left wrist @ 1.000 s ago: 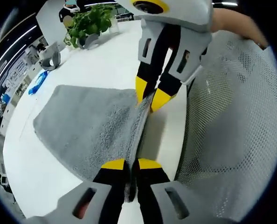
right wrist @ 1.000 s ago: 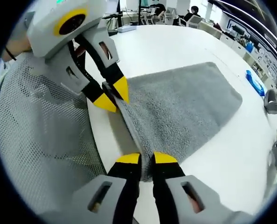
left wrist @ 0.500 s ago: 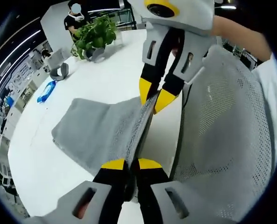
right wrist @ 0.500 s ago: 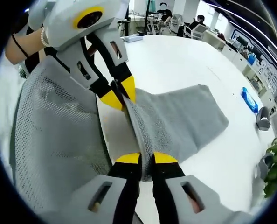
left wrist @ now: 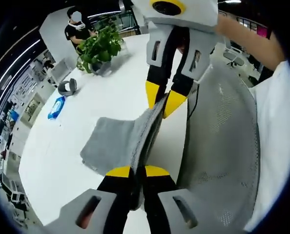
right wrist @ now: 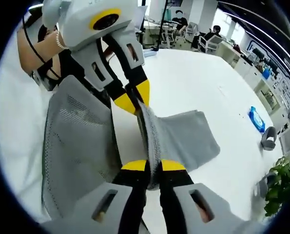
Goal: Fold the towel on the table until its edges align and the towel forms a compact rectangular stack.
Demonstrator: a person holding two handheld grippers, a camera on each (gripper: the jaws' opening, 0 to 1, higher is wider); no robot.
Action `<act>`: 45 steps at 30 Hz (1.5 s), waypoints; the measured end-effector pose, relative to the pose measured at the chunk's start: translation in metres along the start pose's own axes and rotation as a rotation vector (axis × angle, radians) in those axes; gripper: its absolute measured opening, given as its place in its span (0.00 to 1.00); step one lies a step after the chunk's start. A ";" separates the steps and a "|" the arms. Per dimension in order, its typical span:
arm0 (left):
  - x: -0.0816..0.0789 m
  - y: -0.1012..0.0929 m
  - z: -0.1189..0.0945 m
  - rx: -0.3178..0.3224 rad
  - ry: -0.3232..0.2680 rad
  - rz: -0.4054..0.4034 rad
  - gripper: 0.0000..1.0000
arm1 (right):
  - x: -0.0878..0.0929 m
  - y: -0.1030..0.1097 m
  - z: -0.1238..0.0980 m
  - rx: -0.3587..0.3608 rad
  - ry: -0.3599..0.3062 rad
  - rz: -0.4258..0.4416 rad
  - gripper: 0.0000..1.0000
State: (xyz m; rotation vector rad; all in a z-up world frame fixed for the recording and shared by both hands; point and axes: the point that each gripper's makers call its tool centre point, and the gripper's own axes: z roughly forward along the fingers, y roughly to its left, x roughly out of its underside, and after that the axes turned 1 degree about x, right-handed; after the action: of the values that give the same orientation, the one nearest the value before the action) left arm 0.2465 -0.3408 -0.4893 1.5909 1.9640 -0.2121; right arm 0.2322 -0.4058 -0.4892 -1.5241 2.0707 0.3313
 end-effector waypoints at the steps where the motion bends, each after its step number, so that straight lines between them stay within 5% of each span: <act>1: -0.002 0.002 -0.002 -0.004 -0.001 0.006 0.08 | -0.002 -0.002 -0.003 0.004 -0.007 0.004 0.06; 10: -0.019 0.027 -0.014 -0.038 -0.026 -0.005 0.08 | -0.015 -0.024 -0.016 0.037 -0.051 0.003 0.06; 21: -0.028 0.065 0.006 -0.059 -0.026 -0.012 0.08 | -0.019 -0.063 -0.005 0.088 -0.052 0.008 0.06; 29: -0.020 0.084 0.043 -0.072 -0.015 -0.021 0.08 | -0.004 -0.092 0.025 0.131 -0.039 0.105 0.06; 45: 0.007 0.121 0.129 -0.095 -0.019 -0.231 0.08 | 0.040 -0.147 0.103 0.212 0.017 0.329 0.06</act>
State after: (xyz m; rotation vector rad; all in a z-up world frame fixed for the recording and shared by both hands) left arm 0.4030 -0.3633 -0.5684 1.2967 2.1094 -0.2213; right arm 0.3902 -0.4350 -0.5791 -1.0680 2.2891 0.2105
